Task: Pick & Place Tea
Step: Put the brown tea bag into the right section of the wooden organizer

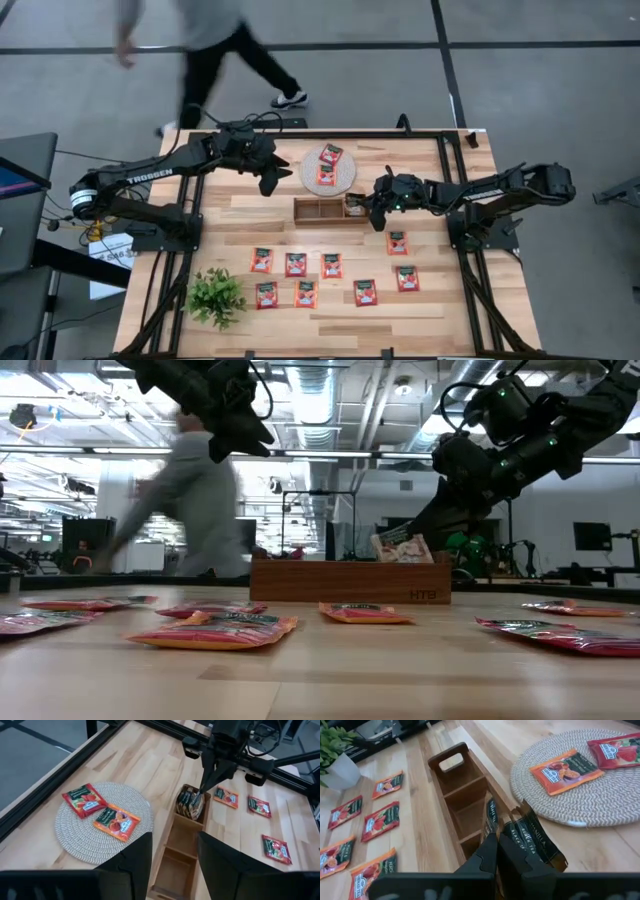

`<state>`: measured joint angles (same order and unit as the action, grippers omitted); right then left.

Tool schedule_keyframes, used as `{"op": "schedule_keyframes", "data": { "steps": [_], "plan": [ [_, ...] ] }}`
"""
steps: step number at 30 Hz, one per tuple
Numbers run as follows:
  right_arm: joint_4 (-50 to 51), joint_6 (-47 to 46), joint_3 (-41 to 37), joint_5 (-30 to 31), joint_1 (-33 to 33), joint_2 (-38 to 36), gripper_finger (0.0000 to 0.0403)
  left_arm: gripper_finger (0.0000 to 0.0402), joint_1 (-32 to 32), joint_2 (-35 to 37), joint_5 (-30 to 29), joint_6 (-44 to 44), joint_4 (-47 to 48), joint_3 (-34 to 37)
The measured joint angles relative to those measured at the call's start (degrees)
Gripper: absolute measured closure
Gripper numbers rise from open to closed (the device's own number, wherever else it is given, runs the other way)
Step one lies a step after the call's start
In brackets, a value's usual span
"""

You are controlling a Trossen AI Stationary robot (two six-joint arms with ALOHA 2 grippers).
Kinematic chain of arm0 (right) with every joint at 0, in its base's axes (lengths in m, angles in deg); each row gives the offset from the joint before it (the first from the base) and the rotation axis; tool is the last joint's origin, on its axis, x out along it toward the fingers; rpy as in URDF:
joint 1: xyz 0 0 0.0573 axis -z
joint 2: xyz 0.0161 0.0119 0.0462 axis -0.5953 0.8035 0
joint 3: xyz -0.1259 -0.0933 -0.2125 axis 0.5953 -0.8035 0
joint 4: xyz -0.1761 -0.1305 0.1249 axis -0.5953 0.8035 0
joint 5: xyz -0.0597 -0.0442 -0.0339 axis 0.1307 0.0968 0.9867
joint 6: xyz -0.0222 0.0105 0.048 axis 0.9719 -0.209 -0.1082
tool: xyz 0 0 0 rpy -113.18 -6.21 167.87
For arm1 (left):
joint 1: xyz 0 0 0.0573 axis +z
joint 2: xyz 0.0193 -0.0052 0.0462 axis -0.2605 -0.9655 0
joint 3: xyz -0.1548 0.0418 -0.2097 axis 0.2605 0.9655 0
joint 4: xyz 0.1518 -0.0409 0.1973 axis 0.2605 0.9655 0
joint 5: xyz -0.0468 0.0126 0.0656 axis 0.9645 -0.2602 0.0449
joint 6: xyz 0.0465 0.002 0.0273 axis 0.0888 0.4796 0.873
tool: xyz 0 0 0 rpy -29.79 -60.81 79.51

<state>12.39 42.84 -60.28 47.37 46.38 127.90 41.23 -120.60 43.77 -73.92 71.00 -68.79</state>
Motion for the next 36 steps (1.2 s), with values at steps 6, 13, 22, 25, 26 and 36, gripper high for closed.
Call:
{"op": "schedule_keyframes", "data": {
  "steps": [6, 13, 22, 25, 26, 36],
  "plan": [
    [0.5, 0.0, 0.0, 1.0, 0.0, 0.0, 0.0403, 0.0255, 0.0, 0.0, 0.0, 0.0, 0.0, 0.0],
    [1.7, -0.1, 0.0, 1.0, 0.0, 0.0, 0.0403, 0.0255, 0.0, 0.0, -0.1, 0.0, 0.0, 0.0],
    [1.7, -2.2, 0.0, 0.9, 0.4, 0.0, 0.0398, 0.0255, 0.0, 0.0, -0.1, 0.1, 0.0, 0.0],
    [1.7, -2.3, 0.0, 0.9, 0.5, 0.0, 0.038, 0.0255, 0.0, 0.0, -0.1, 0.1, 0.0, 0.0],
    [1.7, -2.4, 0.0, 0.9, 0.5, 0.0, 0.0372, 0.0255, 0.0, 0.0, -0.1, 0.1, 0.0, 0.0],
    [3.6, -2.7, 0.1, 0.8, 0.4, -2.4, 0.0325, 0.0255, 0.0, 0.0, -0.1, 0.1, 0.0, 0.0]
  ]
}}
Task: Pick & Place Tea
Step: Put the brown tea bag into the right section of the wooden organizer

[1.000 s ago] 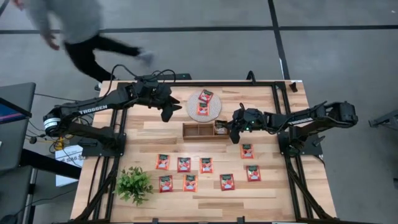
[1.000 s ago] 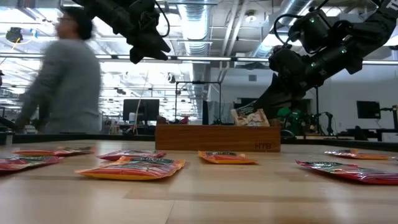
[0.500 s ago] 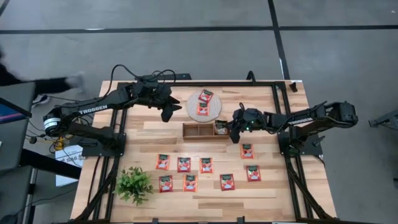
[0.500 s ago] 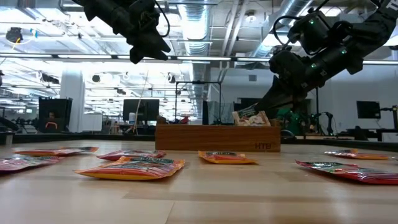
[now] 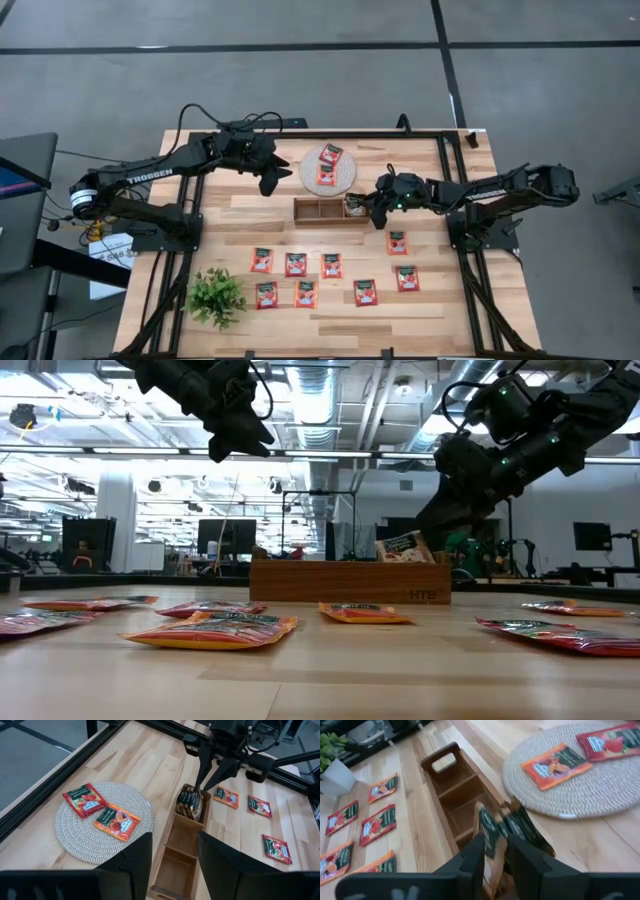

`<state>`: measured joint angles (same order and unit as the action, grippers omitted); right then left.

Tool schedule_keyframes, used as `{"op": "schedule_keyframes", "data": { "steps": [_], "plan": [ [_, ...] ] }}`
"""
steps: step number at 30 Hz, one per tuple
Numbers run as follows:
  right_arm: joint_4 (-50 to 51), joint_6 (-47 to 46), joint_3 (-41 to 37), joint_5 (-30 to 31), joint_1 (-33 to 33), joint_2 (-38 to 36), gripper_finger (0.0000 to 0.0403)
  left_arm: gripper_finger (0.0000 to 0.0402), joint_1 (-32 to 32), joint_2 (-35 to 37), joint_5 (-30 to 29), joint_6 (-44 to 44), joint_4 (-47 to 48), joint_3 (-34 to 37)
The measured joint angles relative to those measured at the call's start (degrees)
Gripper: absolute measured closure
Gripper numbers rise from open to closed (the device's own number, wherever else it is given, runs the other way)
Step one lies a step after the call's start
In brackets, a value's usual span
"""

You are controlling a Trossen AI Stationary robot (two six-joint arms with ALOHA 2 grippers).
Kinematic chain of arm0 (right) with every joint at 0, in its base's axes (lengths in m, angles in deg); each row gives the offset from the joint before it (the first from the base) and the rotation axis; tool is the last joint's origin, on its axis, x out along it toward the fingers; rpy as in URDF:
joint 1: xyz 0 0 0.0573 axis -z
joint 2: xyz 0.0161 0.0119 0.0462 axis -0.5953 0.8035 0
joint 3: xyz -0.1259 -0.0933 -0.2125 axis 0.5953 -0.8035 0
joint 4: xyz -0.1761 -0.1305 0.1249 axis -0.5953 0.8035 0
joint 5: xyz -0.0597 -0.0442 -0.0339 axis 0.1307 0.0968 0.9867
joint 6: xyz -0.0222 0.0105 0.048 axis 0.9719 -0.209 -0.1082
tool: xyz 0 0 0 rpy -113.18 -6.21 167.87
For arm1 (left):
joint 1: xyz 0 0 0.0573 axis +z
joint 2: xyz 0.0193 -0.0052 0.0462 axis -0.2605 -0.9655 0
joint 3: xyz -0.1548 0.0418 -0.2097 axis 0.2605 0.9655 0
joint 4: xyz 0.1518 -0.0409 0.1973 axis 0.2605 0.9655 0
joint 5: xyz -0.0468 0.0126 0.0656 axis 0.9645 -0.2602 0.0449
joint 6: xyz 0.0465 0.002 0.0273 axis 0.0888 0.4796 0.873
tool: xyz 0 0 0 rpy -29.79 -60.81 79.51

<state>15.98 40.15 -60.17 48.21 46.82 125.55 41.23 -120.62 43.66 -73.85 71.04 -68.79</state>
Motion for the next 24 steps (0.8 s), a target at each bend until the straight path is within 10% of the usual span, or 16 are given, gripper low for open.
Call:
{"op": "schedule_keyframes", "data": {
  "steps": [9, 24],
  "plan": [
    [1.8, 0.2, 1.8, 4.4, 0.0, -5.0, 0.0363, 0.0255, 0.0, 0.0, 0.0, 0.0, 0.0, 0.0],
    [22.9, 4.7, 16.0, 5.0, 0.0, 7.3, 0.0401, 0.0255, -1.2, 0.0, 0.0, 0.1, -0.2, 0.0]
  ]
}}
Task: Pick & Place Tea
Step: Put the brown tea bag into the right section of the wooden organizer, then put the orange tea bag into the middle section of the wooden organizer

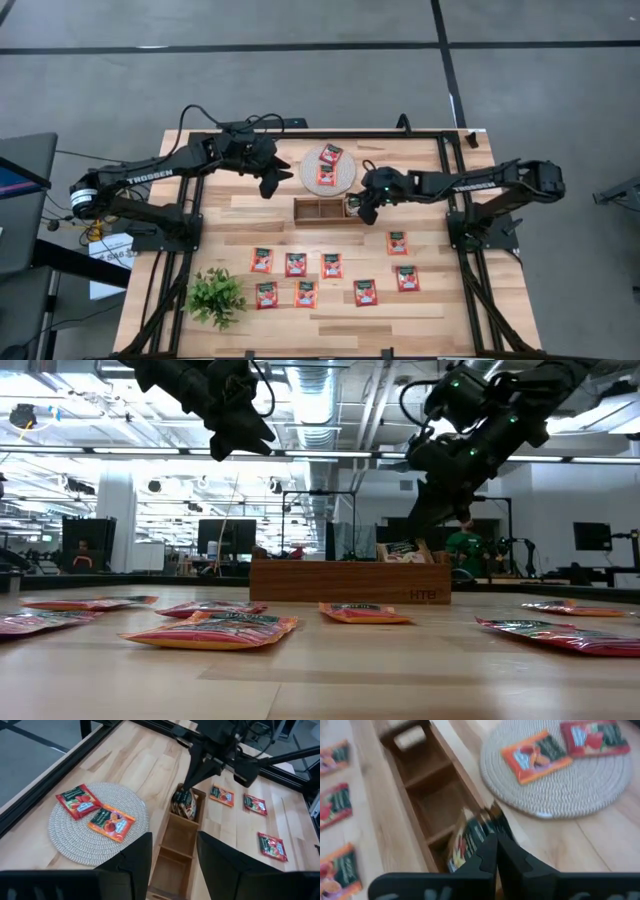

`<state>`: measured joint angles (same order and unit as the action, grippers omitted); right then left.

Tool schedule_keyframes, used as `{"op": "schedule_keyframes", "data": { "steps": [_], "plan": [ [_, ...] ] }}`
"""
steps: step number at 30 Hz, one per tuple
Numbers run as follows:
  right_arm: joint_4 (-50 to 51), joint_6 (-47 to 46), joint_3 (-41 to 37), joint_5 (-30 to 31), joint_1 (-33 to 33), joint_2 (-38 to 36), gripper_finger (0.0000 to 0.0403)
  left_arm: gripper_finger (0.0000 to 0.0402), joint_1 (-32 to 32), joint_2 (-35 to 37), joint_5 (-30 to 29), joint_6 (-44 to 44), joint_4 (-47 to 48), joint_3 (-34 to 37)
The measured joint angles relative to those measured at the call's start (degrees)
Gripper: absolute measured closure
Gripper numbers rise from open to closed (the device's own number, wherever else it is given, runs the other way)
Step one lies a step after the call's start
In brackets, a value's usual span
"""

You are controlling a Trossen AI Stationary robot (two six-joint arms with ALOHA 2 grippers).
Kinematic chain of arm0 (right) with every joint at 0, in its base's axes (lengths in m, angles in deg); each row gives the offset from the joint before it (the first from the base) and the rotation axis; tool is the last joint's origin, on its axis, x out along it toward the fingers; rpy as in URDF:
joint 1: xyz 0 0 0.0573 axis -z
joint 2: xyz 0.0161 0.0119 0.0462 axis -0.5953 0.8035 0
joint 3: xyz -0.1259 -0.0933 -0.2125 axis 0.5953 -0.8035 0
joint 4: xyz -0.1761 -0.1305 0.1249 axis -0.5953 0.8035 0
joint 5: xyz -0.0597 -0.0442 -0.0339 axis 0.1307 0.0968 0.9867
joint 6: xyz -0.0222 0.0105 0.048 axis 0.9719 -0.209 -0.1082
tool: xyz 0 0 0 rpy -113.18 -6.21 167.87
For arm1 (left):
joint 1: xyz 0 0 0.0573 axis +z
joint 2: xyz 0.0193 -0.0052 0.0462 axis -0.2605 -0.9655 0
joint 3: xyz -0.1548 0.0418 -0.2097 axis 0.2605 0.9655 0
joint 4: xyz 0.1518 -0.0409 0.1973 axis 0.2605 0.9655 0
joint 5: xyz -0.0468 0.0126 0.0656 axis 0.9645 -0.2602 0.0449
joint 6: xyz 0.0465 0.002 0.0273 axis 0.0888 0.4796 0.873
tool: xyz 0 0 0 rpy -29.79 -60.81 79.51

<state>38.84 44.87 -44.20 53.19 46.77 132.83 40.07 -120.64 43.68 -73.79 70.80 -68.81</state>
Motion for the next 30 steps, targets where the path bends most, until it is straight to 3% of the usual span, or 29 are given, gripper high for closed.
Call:
{"op": "schedule_keyframes", "data": {
  "steps": [10, 21, 25, 30],
  "plan": [
    [7.1, 0.5, 2.8, 0.0, -1.4, 1.0, 0.0402, 0.0255, 0.0, 0.0, 0.0, 0.3, 0.0, 0.0],
    [8.9, 1.9, 2.9, 5.5, -3.1, -7.6, 0.0402, 0.0255, 0.0, 0.0, 0.0, 1.2, 0.3, 0.0],
    [16.2, 1.9, 2.9, 4.4, -4.6, -14.1, 0.0402, 0.0255, 0.0, 0.0, 0.0, 1.2, 1.0, 0.0],
    [32.0, -2.5, 2.9, -3.2, -8.2, -21.4, 0.0402, 0.0255, 0.0, 0.0, 0.0, 1.2, 3.0, 0.0]
  ]
}}
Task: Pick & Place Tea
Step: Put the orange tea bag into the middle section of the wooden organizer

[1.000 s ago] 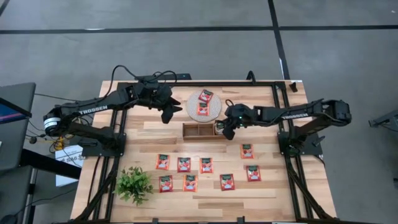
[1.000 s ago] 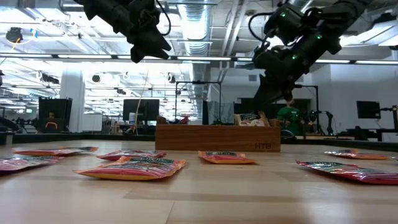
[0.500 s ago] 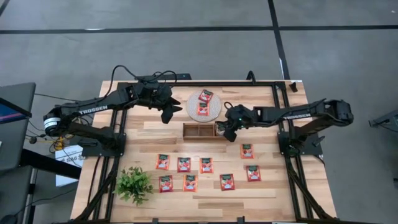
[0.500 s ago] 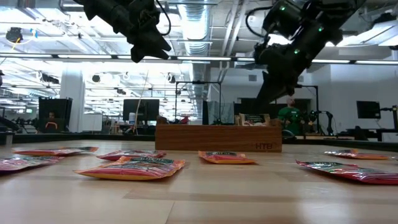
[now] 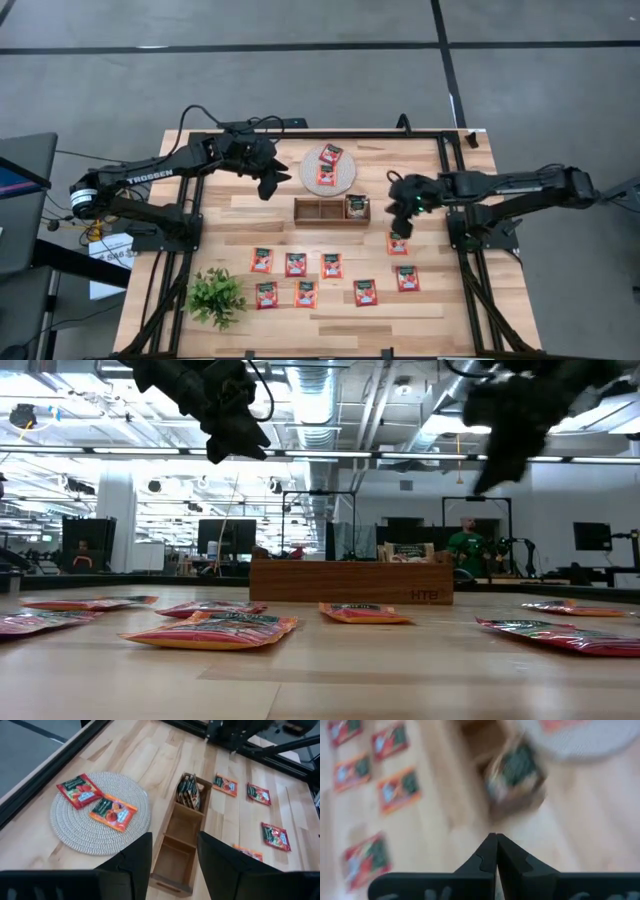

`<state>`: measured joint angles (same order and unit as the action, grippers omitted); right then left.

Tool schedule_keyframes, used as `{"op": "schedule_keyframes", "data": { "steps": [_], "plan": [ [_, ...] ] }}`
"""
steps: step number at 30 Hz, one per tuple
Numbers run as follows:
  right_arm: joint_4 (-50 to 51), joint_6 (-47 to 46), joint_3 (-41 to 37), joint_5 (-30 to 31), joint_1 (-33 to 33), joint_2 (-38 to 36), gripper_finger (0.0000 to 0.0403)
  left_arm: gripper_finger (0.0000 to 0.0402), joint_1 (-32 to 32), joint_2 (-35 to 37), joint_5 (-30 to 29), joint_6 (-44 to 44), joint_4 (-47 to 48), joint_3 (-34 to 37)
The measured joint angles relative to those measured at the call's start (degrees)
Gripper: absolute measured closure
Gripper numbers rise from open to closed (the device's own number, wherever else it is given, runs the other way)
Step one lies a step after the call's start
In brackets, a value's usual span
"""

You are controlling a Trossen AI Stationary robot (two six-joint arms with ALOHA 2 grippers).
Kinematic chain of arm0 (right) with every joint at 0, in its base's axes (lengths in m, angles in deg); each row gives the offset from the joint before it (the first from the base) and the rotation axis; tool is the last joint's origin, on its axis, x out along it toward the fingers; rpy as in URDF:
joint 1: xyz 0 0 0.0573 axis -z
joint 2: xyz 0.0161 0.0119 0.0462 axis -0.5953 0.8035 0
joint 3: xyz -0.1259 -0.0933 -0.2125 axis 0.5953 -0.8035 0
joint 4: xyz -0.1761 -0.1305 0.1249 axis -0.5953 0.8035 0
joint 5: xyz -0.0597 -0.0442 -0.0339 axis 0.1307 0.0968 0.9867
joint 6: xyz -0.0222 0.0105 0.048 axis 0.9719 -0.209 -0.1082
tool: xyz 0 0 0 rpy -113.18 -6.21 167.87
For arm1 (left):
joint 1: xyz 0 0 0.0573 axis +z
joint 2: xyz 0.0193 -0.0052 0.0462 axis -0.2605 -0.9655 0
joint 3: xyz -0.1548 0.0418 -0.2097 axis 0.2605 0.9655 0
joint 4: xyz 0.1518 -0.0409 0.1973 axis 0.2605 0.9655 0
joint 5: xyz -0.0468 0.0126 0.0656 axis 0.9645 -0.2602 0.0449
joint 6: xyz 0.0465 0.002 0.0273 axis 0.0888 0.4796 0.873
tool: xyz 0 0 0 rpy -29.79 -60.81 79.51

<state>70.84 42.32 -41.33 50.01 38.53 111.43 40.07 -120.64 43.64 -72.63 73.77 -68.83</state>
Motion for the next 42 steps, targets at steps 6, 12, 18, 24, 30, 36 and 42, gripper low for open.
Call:
{"op": "schedule_keyframes", "data": {
  "steps": [6, 12, 18, 24, 30, 36, 42],
  "plan": [
    [10.2, -6.5, 0.0, -3.4, -4.1, -2.8, 0.0402, 0.0255, 0.0, 0.0, -0.4, 0.0, 0.4, 0.0],
    [13.1, -7.0, 0.0, -3.5, -6.3, -1.1, 0.0382, 0.0255, 0.2, 0.0, -3.3, 0.0, 0.4, 0.0],
    [13.8, -6.1, 0.0, -3.4, -6.4, 0.6, 0.0329, 0.0255, 0.1, 0.0, -3.3, 0.0, 0.4, 0.0],
    [16.4, -3.5, -0.1, -3.5, -6.5, 2.3, 0.0291, 0.0255, 0.1, 0.0, -3.3, -0.1, 0.4, 0.0],
    [15.0, -1.6, -1.2, -3.5, -6.4, 4.8, 0.0266, 0.0255, 0.1, 0.0, -3.3, -0.2, 0.4, 0.0],
    [14.8, -1.2, -2.6, -3.1, -6.4, 8.3, 0.024, 0.0255, 0.1, 0.0, -3.3, -1.5, 0.7, 0.0],
    [12.8, 0.0, -2.6, -1.1, -6.2, 12.6, 0.0232, 0.0255, 0.1, 0.0, -3.3, -1.5, 0.7, 0.0]
  ]
}}
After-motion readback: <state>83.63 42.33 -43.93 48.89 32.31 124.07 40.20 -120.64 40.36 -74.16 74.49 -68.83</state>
